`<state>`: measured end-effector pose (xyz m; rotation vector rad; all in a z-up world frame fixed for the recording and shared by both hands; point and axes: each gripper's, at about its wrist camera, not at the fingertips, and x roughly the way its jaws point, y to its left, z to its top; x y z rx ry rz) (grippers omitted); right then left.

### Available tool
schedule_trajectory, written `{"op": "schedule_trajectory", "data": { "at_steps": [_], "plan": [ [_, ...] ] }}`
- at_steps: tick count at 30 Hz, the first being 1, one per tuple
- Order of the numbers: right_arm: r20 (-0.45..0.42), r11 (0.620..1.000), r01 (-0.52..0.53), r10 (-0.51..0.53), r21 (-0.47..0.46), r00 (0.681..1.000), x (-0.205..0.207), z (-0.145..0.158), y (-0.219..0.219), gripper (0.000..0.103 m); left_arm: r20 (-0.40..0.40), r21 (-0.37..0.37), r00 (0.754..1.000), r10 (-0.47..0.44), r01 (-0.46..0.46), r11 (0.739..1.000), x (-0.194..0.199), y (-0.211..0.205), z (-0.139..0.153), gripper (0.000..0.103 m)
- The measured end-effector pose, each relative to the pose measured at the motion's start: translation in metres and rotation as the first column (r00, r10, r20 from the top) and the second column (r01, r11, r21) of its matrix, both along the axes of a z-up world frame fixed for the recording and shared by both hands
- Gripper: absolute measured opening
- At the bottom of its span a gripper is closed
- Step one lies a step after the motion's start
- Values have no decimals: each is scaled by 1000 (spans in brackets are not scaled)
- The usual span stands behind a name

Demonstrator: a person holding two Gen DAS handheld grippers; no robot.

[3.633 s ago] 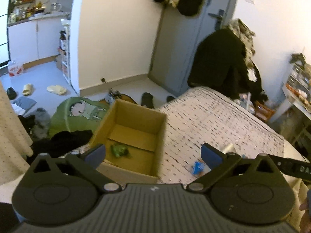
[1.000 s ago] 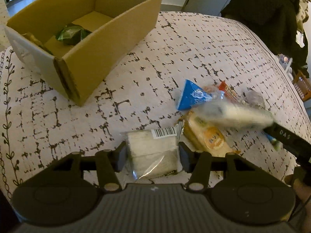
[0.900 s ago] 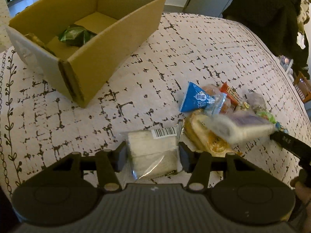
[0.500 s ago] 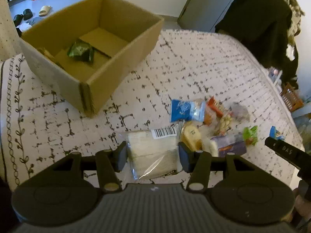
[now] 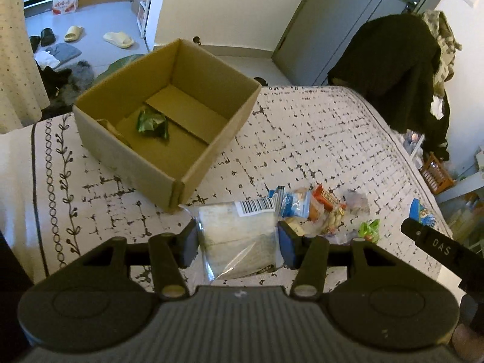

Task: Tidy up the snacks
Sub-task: 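Carry both held snack bags over the cardboard box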

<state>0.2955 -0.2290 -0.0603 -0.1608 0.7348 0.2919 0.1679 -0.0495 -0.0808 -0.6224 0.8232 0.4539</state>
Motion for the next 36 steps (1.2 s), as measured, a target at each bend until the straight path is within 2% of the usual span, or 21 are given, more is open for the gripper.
{"op": "schedule_trajectory", "data": {
  "at_steps": [14, 23, 36],
  "plan": [
    [22, 997, -32, 31, 68, 999, -38, 32, 42, 37, 60, 18, 998, 22, -23, 1000, -30, 33, 32, 53],
    [28, 991, -82, 80, 106, 996, -55, 35, 81, 37, 83, 30, 995, 53, -56, 998, -42, 60, 41, 53],
    [11, 972, -99, 99, 212, 995, -52, 30, 123, 37, 91, 45, 989, 113, -117, 992, -48, 101, 41, 53]
  ]
}}
